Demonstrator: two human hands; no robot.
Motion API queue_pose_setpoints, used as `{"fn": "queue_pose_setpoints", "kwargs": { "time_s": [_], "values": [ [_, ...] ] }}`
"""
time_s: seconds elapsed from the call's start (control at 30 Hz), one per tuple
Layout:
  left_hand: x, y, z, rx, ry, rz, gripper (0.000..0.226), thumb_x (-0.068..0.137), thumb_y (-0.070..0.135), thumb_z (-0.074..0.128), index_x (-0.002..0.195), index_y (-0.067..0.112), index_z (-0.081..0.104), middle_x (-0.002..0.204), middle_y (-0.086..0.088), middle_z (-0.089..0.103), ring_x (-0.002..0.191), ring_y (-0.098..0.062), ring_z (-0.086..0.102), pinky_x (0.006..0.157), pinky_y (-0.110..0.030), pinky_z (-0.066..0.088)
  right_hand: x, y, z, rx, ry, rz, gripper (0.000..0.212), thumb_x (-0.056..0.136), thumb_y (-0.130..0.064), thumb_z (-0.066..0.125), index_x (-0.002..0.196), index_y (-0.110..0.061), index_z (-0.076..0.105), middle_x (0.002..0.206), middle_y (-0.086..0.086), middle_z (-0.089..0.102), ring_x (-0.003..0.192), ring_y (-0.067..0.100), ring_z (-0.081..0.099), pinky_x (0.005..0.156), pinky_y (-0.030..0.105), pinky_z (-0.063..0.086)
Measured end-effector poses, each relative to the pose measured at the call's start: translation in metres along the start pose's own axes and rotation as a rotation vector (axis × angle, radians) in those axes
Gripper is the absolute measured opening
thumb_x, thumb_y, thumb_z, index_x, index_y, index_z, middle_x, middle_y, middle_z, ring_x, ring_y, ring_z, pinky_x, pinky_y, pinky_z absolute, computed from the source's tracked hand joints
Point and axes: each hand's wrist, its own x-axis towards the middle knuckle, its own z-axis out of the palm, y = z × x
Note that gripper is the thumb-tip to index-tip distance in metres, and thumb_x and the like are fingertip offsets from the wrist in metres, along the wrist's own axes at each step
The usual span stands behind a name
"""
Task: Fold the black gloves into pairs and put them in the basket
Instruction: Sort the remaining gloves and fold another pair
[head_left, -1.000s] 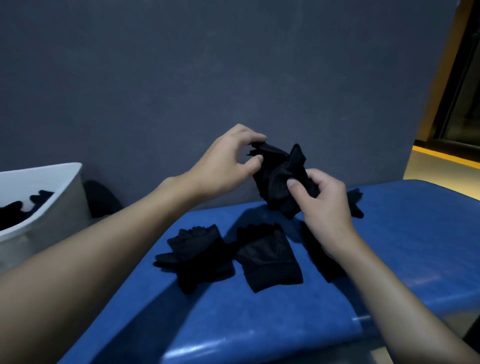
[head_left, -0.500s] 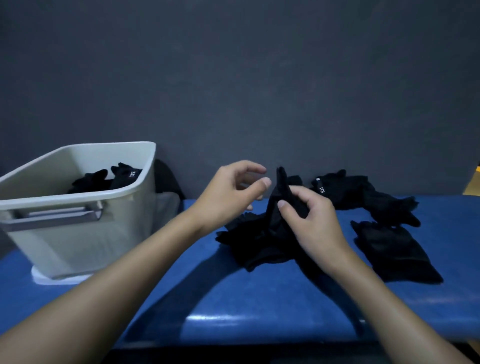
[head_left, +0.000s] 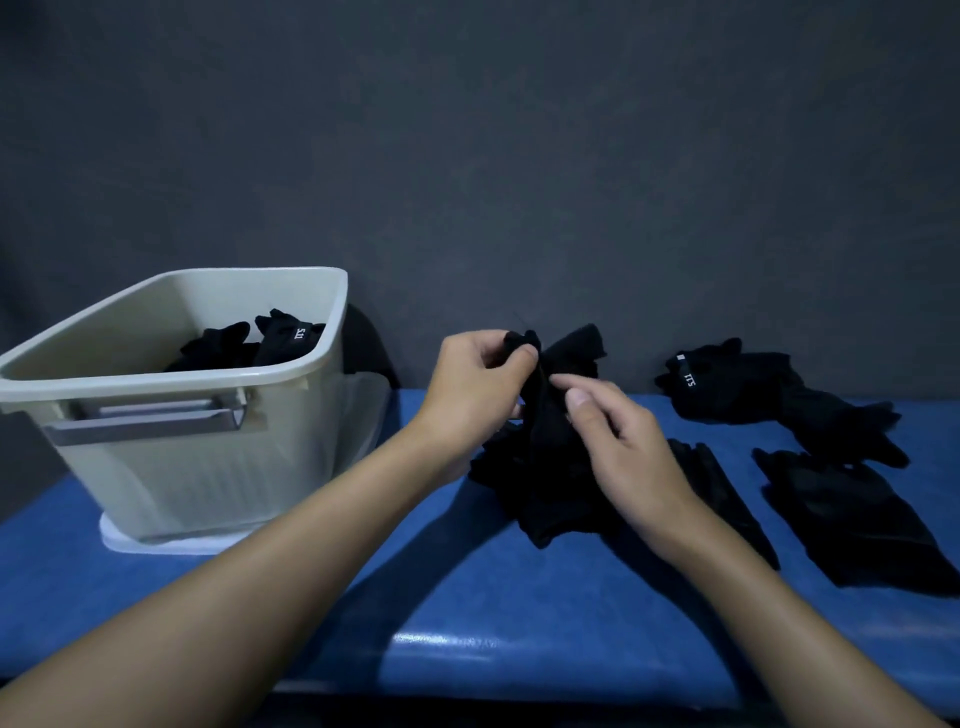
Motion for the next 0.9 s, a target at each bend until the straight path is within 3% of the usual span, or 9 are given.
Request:
{"fn": "queue_pose_setpoints", "kwargs": {
  "time_s": [0.17,0.23,0.33,0.43,0.53,0.6,0.67,0.8,0.9],
  "values": [
    [0.000,0.006,-0.002,-0.223,-0.046,-0.075,0.024,0.102,0.007,0.048,0.091,0.005,0.070,0.084,-0.012,0.069,0.077,-0.023,0.068,0.063,-0.033,0.059,0.009,0.011,-0.004,0.064,0.201,0.155,0.025,0.092,-0.018,0.064,0.117,-0.024,0.063,0.120,0.002,0.060,0.094,0.000,0.061,0.074,0.007,0.046],
    [0.000,0.008,-0.002,-0.262,-0.061,-0.096,0.022,0.101,0.008,0.048,0.094,0.008,0.069,0.083,-0.009,0.069,0.076,-0.023,0.066,0.065,-0.034,0.057,0.009,0.011,-0.007,0.200,0.193,0.229,0.025,0.092,-0.017,0.065,0.116,-0.024,0.062,0.113,0.006,0.065,0.082,0.002,0.066,0.072,0.016,0.052],
    [-0.002,0.009,-0.001,-0.312,-0.064,-0.120,0.020,0.101,0.008,0.048,0.102,0.006,0.068,0.086,-0.010,0.067,0.078,-0.024,0.063,0.074,-0.041,0.053,0.006,0.005,-0.006,0.440,0.118,0.306,0.028,0.094,-0.012,0.063,0.118,-0.023,0.057,0.092,0.011,0.074,0.072,0.017,0.070,0.064,0.033,0.057],
    [-0.002,0.008,-0.002,-0.346,-0.045,-0.163,0.023,0.101,0.006,0.044,0.098,0.008,0.067,0.083,-0.007,0.068,0.073,-0.019,0.064,0.066,-0.036,0.052,0.008,0.005,-0.006,0.523,0.156,0.299,0.032,0.091,-0.001,0.063,0.117,-0.019,0.057,0.098,0.012,0.074,0.081,0.023,0.071,0.071,0.038,0.059],
    [-0.001,0.000,-0.006,-0.349,-0.012,-0.211,0.013,0.099,0.007,0.051,0.098,0.010,0.063,0.088,-0.009,0.066,0.068,-0.016,0.063,0.067,-0.038,0.055,0.011,0.013,-0.010,0.390,0.216,0.266,0.032,0.087,0.003,0.065,0.109,-0.020,0.064,0.111,0.006,0.069,0.103,0.019,0.069,0.087,0.036,0.058],
    [-0.001,-0.010,-0.008,-0.307,0.004,-0.232,0.012,0.094,0.003,0.058,0.105,0.009,0.060,0.102,-0.015,0.068,0.077,-0.019,0.066,0.079,-0.045,0.059,0.013,0.017,-0.014,0.313,0.202,0.278,0.033,0.087,0.002,0.066,0.114,-0.018,0.065,0.113,0.002,0.068,0.100,0.010,0.069,0.083,0.027,0.057],
    [-0.001,-0.019,-0.010,-0.247,0.038,-0.261,0.025,0.091,-0.002,0.061,0.113,0.010,0.055,0.115,-0.020,0.067,0.091,-0.024,0.067,0.081,-0.042,0.059,0.014,0.019,-0.016,0.255,0.161,0.306,0.038,0.087,-0.001,0.067,0.122,-0.016,0.062,0.112,0.000,0.068,0.093,0.008,0.070,0.078,0.025,0.057],
    [-0.002,-0.031,-0.014,-0.055,0.042,-0.260,0.027,0.090,-0.004,0.062,0.113,0.008,0.054,0.097,-0.014,0.060,0.084,-0.024,0.063,0.082,-0.042,0.058,0.016,0.024,-0.015,0.037,0.077,0.331,0.045,0.087,-0.009,0.070,0.129,-0.017,0.058,0.104,-0.006,0.067,0.087,0.008,0.070,0.081,0.028,0.057],
    [-0.004,-0.042,-0.019,0.192,-0.023,-0.201,0.018,0.089,-0.001,0.061,0.103,0.009,0.059,0.085,-0.009,0.060,0.069,-0.019,0.057,0.065,-0.031,0.055,0.016,0.026,-0.015,-0.215,-0.029,0.276,0.044,0.088,-0.019,0.069,0.130,-0.021,0.058,0.115,-0.003,0.065,0.102,0.015,0.065,0.093,0.035,0.053]
  ]
}}
